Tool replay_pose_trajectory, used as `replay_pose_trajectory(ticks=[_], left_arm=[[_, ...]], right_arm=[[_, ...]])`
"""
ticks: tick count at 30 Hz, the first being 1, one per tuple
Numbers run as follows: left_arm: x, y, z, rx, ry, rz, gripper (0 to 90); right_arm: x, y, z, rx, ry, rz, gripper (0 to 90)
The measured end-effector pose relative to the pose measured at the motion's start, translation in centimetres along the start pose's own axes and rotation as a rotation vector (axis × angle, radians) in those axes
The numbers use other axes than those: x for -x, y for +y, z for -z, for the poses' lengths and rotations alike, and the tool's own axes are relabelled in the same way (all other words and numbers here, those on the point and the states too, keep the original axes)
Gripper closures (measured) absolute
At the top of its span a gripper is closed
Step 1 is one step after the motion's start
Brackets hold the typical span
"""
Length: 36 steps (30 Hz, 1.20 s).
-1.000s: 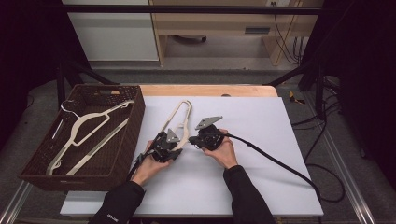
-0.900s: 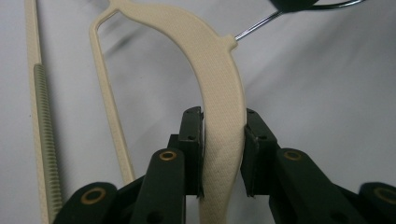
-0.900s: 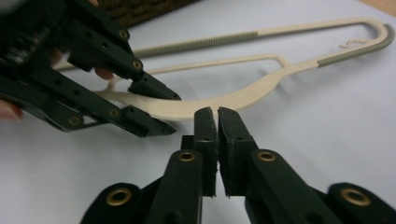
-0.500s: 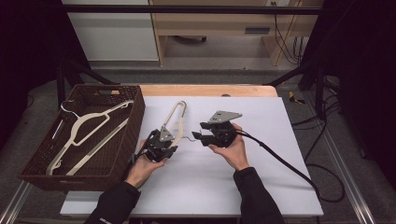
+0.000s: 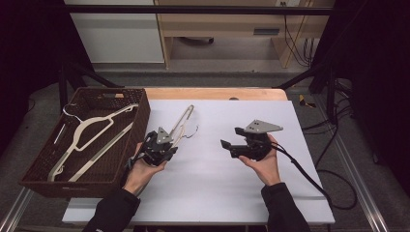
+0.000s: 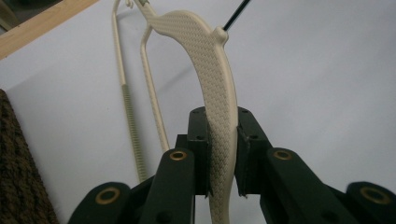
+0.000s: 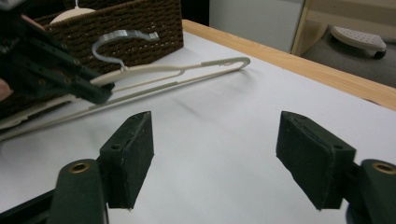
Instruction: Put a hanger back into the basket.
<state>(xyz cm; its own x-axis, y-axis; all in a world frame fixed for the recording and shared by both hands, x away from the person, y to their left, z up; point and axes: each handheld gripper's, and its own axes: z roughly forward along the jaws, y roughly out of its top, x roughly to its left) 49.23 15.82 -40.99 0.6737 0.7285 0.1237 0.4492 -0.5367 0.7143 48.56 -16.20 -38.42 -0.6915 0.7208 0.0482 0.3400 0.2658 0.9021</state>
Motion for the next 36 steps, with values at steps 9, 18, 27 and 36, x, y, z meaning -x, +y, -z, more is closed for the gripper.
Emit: replay_pose_trajectory(ticks=[9, 18, 27, 36], left_arm=[[-0.2, 0.2, 1.4, 0.029, 0.01, 0.014, 81.8], [-1.0, -0.1, 2.2, 0.044, 0.007, 0.031, 84.8], [-1.3, -0.5, 3.7, 0.093, -0.057, 0.058, 85.9], [-1.3, -0.6, 6.0, 0.149, -0.107, 0.065, 85.9]], right_arm=[[0.6, -2.2, 2.7, -0.011, -0.035, -0.015, 21.1], [1.4, -4.1, 4.5, -0.011, -0.06, -0.046, 19.6], [1.6, -4.9, 5.9, -0.008, -0.073, -0.061, 17.2], [1.5, -5.3, 6.8, -0.004, -0.077, -0.064, 14.4]])
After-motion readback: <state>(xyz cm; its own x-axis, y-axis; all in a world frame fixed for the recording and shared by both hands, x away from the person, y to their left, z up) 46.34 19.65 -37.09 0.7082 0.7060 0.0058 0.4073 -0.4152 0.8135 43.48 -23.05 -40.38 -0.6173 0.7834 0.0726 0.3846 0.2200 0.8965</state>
